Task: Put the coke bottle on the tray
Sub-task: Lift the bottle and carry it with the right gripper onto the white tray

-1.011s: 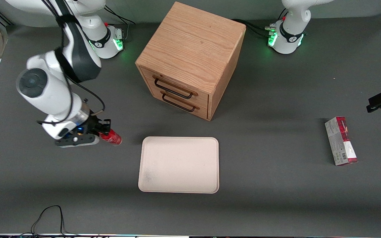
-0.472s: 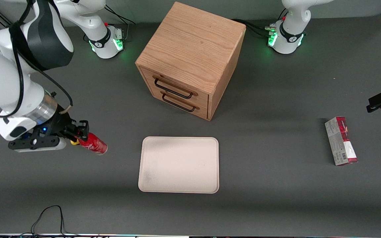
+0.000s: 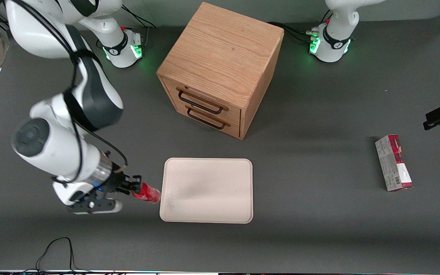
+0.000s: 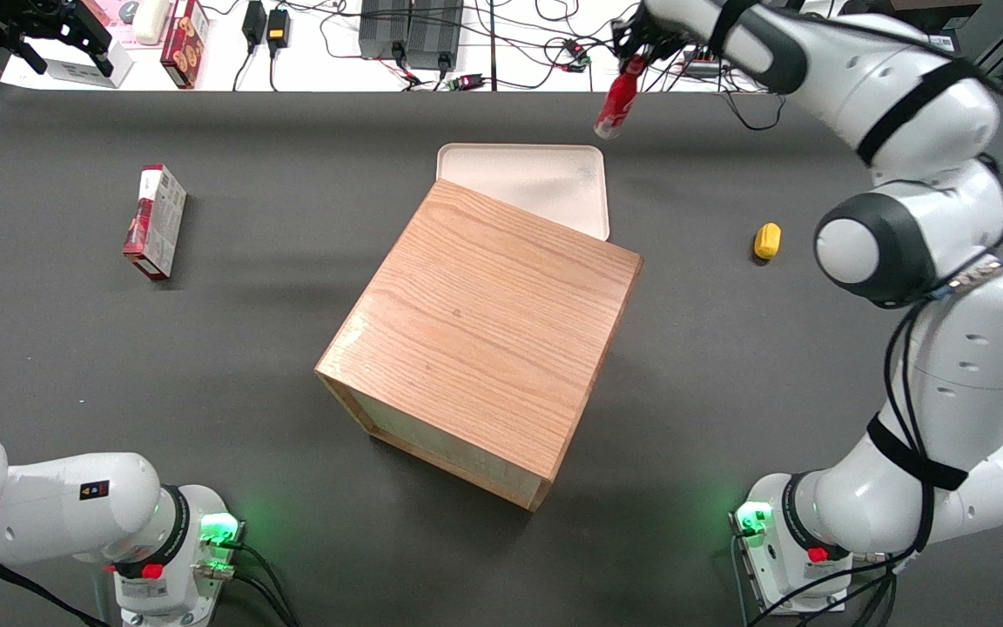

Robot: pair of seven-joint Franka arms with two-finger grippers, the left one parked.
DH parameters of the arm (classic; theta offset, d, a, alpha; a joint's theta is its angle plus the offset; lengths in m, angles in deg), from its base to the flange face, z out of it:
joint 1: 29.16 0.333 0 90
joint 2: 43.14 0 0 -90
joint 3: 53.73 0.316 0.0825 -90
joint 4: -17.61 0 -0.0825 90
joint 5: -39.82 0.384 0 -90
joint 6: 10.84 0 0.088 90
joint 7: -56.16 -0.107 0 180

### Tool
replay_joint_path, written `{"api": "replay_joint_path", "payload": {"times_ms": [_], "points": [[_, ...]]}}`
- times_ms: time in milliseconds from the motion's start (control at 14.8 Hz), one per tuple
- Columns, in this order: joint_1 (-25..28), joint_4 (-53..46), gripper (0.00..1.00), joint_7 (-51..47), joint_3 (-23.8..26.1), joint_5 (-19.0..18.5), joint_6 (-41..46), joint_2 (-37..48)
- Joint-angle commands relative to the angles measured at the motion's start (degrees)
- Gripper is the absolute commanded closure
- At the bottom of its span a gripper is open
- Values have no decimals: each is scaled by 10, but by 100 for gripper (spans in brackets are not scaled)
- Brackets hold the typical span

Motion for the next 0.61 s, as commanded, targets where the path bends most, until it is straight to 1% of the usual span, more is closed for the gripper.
{"api": "replay_joint_path", "payload": {"times_ms": [0,67,337,539], "points": [[3,-43,100,-18,26,-52,-45,-61],[3,-39,100,-18,29,-59,-63,-74],[8,6,100,-16,30,-60,-126,-94],[8,15,100,-15,30,-74,-129,-96]]}}
